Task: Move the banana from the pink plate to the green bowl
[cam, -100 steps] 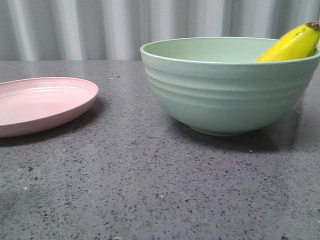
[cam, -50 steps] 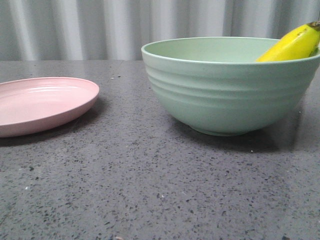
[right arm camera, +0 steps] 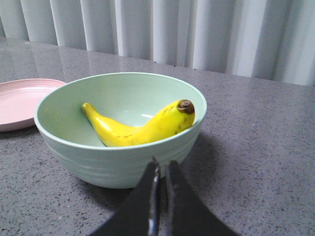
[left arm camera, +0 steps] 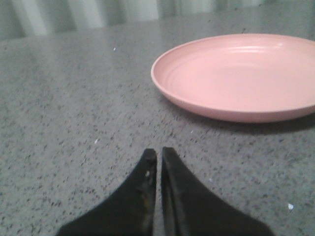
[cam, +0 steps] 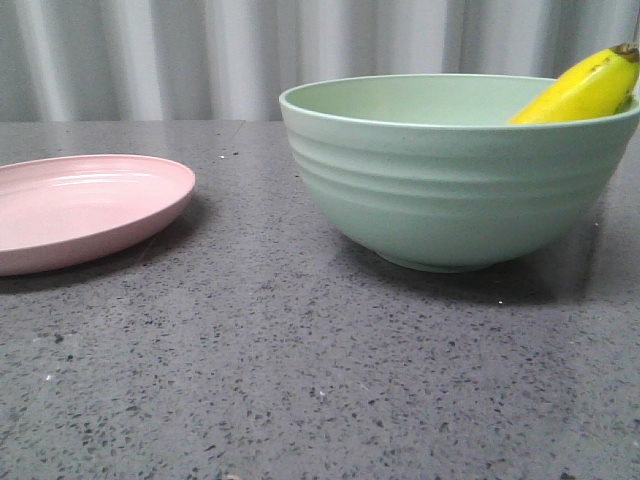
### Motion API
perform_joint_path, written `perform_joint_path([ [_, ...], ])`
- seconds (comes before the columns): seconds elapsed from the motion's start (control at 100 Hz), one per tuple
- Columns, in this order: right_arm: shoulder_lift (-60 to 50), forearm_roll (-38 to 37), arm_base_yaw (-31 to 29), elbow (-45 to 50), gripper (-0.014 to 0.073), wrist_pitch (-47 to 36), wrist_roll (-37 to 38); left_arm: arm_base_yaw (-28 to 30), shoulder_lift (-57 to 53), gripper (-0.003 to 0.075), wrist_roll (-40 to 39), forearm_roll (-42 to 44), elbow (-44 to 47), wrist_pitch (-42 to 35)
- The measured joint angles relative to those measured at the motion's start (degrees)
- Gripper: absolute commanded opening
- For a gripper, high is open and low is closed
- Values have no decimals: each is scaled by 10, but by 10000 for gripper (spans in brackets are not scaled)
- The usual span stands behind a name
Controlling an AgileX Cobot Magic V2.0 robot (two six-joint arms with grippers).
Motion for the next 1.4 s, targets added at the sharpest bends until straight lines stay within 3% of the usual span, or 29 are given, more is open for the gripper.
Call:
perform_joint_path([
  [1.06, -2, 0, -3, 17, -64, -13, 0, 10, 0, -20, -1, 1, 0, 11],
  [1.16, -2, 0, -32, 54, -64, -48, 0, 10, 0, -20, -1, 1, 0, 11],
  [1.4, -2, 0, -174, 153, -64, -209, 13, 10, 0, -20, -1, 1, 0, 11],
])
